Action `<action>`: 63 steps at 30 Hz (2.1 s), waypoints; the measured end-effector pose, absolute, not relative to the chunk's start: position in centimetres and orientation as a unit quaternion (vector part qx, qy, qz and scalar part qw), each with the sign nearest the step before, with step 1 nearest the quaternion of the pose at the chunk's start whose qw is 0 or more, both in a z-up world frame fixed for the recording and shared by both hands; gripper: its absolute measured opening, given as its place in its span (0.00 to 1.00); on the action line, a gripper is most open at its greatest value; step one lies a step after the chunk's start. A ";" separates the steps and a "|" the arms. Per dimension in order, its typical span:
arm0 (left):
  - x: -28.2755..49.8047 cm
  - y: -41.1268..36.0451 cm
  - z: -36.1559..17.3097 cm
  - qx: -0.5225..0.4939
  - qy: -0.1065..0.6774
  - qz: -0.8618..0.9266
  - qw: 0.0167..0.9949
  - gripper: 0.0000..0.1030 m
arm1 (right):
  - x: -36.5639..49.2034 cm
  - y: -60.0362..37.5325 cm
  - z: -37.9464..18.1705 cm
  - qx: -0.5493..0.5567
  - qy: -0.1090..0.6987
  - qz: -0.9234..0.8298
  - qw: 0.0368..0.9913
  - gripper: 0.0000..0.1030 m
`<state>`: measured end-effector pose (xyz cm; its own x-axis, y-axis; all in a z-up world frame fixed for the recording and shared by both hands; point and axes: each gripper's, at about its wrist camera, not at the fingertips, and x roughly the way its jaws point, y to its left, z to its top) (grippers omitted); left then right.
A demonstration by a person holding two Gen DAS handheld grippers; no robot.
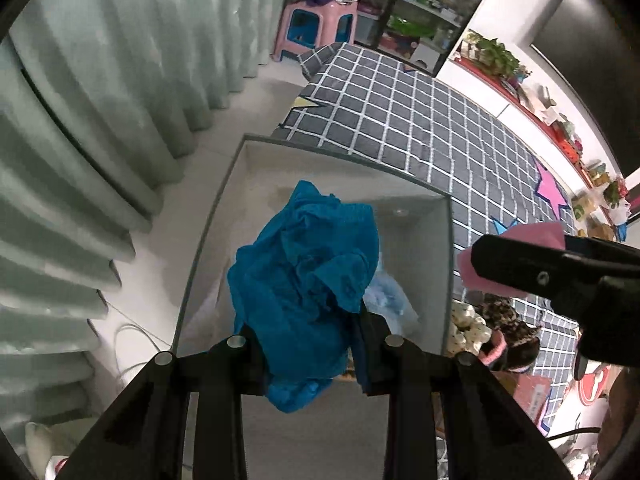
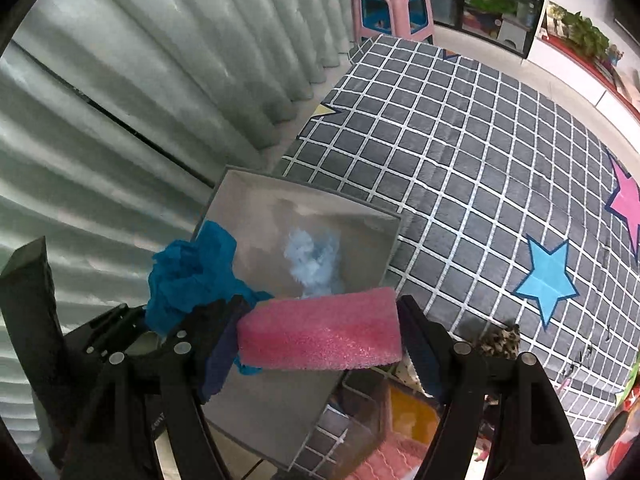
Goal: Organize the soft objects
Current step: 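Open the left tool dropping the blue cloth while the right tool drops the foam tube into the box, then move both tools away from the box back over the pile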
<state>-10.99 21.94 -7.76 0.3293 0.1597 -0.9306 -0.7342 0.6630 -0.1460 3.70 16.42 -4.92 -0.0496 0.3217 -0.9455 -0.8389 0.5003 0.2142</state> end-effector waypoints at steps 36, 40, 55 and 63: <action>-11.1 22.9 -10.8 -0.306 0.528 0.301 0.733 0.70 | 3.4 19.7 -7.9 -0.219 0.603 0.450 0.622 0.75; -11.4 23.1 -10.9 -0.323 0.526 0.298 0.728 0.84 | 3.4 19.7 -7.7 -0.215 0.601 0.452 0.623 0.94; -11.1 22.7 -9.5 -0.310 0.518 0.321 0.730 1.00 | 3.5 18.3 -6.0 -0.202 0.588 0.449 0.641 0.99; -10.5 21.8 -8.6 -0.291 0.514 0.318 0.741 1.00 | 3.6 16.5 -4.5 -0.186 0.583 0.452 0.650 0.99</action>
<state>-10.50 21.78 -8.58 0.2693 0.1721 -0.9475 -0.7711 0.6279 -0.1051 3.65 16.54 -4.49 -0.0868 0.3697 -0.9251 -0.8037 0.5227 0.2843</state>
